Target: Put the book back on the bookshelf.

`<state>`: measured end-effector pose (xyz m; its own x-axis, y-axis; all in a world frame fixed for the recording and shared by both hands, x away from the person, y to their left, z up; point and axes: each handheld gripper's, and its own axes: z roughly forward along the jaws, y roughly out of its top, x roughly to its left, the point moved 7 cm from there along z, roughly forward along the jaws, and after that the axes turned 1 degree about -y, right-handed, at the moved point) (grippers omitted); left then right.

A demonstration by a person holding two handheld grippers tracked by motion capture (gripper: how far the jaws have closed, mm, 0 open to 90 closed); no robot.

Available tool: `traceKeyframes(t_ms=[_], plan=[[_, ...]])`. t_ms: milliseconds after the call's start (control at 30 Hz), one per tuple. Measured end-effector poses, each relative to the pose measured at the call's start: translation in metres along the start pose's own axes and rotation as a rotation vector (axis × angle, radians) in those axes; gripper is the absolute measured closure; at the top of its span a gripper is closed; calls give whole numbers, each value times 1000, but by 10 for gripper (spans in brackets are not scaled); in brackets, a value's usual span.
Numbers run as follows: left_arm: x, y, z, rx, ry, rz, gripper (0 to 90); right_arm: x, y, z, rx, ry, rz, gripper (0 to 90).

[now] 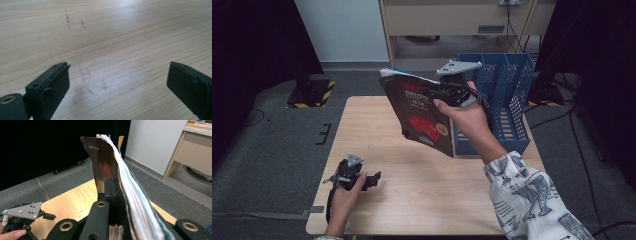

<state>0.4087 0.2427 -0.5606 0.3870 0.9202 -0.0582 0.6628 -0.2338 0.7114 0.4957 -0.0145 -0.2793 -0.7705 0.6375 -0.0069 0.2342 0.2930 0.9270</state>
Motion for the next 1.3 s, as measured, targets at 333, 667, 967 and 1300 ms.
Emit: traceKeyframes(t_ms=[333, 667, 967, 1300], plan=[[-1, -2, 3, 18, 7, 7, 42, -17, 7, -5, -9, -17, 36, 870], [-2, -4, 1, 18, 12, 12, 43, -29, 11, -11, -18, -57, 49, 870], [-2, -5, 3, 27, 16, 21, 45, -40, 14, -20, -28, -73, 67, 870], [-4, -5, 4, 29, 12, 30, 46, -49, 11, -33, -32, -95, 76, 870]])
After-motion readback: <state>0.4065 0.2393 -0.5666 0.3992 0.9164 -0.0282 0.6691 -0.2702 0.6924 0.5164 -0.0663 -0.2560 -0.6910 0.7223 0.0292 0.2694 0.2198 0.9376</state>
